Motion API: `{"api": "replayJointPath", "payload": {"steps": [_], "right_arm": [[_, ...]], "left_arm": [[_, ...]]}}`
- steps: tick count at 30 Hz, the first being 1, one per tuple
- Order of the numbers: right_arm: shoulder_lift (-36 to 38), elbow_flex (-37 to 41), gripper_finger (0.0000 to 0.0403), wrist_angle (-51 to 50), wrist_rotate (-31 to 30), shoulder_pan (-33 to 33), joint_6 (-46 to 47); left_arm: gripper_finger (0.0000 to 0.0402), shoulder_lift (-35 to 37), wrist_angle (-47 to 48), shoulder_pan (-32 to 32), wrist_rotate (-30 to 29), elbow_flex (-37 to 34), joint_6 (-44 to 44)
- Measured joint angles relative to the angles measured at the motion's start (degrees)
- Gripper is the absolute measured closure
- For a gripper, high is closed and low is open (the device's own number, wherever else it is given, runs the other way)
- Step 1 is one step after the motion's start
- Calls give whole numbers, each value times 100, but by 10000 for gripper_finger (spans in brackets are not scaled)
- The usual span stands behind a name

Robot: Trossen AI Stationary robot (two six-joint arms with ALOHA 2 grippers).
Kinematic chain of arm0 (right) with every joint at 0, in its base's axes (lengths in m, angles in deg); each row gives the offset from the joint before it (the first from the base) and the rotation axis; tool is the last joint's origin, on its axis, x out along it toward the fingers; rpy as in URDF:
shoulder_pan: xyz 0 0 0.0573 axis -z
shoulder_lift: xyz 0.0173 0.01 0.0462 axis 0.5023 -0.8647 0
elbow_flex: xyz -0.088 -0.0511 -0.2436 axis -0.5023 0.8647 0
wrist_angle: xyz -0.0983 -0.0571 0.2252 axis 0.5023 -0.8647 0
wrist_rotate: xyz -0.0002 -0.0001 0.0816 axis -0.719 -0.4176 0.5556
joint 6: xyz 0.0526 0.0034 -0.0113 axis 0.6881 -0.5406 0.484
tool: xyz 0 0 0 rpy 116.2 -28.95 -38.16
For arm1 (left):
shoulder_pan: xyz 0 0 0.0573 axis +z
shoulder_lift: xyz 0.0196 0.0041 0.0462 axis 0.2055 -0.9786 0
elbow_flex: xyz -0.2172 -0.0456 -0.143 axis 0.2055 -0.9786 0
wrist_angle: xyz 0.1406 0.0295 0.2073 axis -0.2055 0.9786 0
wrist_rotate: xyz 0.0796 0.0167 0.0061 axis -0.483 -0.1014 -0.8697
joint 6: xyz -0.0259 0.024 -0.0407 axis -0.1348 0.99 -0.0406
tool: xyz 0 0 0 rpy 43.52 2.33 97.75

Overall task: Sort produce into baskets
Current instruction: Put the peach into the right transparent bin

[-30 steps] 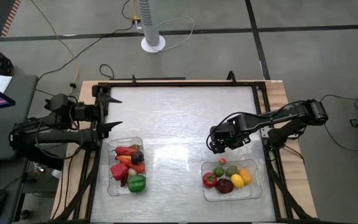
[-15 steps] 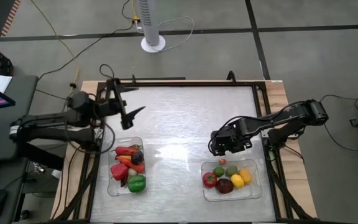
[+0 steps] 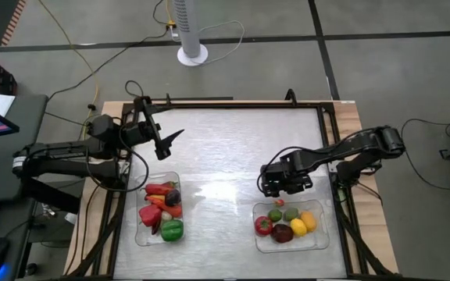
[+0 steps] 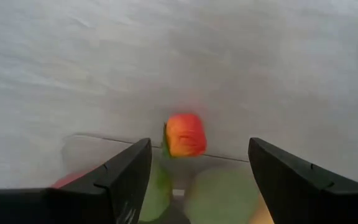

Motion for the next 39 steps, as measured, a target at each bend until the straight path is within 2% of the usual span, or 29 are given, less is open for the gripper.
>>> {"api": "replayJointPath", "payload": {"steps": [6,11,23,30,39], "right_arm": [[-549,-2,108,506,557,23,-257],[-883,-2,108,529,910,24,-446],[-998,-4,120,534,887,24,-620],[-1026,110,159,543,698,25,-645],[-1024,131,253,574,668,49,-853]], "left_arm": [[100,0,49,31,4,0,0],[100,-2,57,33,-7,0,15],[100,-1,112,33,-24,0,59],[100,0,114,33,-24,0,57],[100,0,112,33,-22,0,59]]}}
